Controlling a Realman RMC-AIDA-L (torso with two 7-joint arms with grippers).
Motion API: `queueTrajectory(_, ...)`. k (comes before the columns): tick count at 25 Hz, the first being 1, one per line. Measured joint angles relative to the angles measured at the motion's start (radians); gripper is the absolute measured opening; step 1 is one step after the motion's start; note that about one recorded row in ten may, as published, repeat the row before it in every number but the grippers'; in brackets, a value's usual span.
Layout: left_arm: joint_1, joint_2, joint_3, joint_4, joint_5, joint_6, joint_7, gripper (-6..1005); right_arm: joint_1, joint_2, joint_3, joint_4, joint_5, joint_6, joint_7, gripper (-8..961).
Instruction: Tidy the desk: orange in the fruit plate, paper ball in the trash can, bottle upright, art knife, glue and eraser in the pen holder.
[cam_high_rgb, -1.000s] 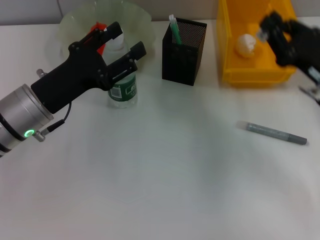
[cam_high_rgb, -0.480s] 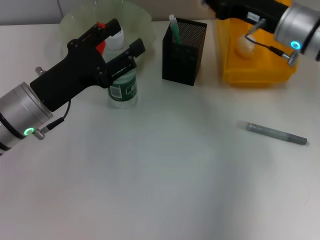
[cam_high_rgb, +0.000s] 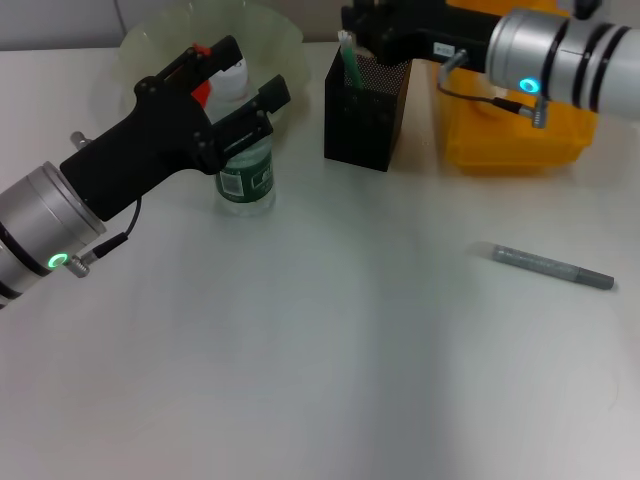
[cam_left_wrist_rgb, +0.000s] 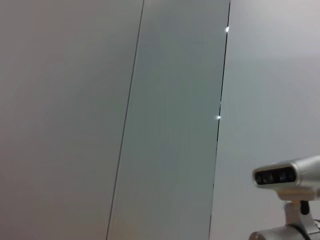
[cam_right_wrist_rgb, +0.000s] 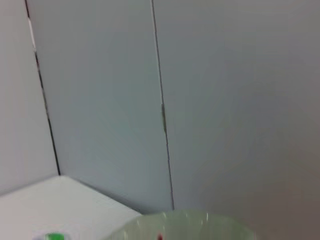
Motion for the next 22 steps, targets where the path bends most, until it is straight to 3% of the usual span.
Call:
queueTrajectory(5,-0.001,0.000,0.000,0.002,0.000,-0.002,0.001,740,0.042,0.002,-0.054,0.016,0.003,0.069,0.056,168)
queueTrajectory(13,-0.007,0.001,0.000,-0.001,0.000,-0.003,0.003,739,0.045,0.001,-0.062,0.018,0.004,0.098,0.094,175)
queueTrajectory(20,-0.008,0.002,0.000,-0.002,0.000,-0.005,0.013,738,0.023,0.002,-0.062,0.001,0.005,0.100,0.119,414)
queueTrajectory(22,-0.008,0.003,0.000,-0.002,0.000,-0.006,0.014,738,-0.018,-0.001,-0.083,-0.053,-0.025,0.077,0.206,431)
